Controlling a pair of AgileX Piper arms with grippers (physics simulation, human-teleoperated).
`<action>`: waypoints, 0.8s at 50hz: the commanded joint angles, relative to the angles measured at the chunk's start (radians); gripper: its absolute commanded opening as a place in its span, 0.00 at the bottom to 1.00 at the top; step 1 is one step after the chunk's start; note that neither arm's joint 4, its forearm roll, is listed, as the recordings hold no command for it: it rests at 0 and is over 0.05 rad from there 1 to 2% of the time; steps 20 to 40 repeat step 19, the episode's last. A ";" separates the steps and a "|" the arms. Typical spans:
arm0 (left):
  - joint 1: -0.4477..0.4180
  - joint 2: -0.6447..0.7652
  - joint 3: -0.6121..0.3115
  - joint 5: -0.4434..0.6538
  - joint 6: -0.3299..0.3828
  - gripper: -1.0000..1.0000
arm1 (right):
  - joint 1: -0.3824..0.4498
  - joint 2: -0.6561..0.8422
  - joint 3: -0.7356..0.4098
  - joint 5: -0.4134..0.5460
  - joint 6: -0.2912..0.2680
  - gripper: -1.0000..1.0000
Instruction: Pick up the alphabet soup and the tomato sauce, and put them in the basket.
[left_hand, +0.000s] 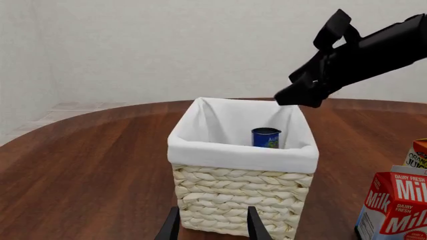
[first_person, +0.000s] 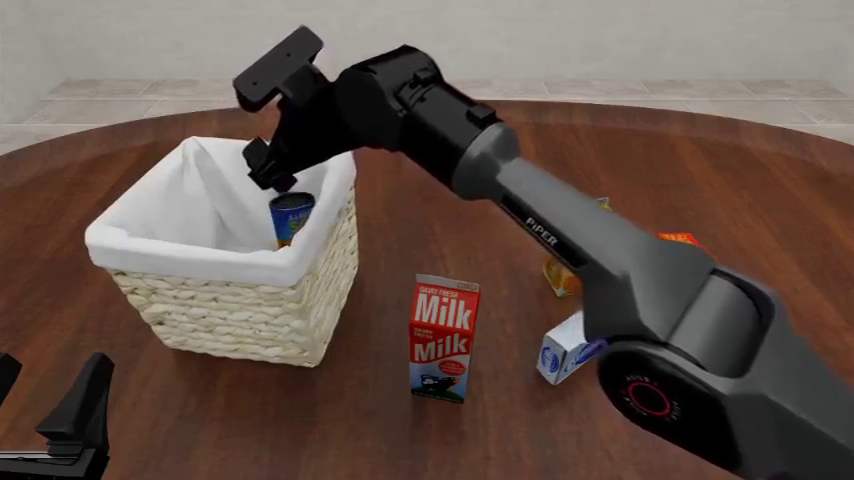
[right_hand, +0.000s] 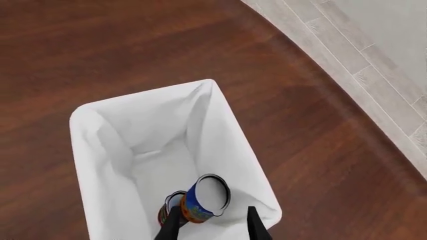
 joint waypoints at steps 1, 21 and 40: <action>0.000 0.000 0.000 0.000 0.000 1.00 | 0.015 -0.026 0.001 0.004 -0.008 1.00; 0.000 0.000 0.000 0.000 0.000 1.00 | 0.029 -0.118 0.098 -0.036 -0.022 1.00; 0.000 0.000 0.000 0.000 0.000 1.00 | 0.029 -0.118 0.098 -0.036 -0.022 1.00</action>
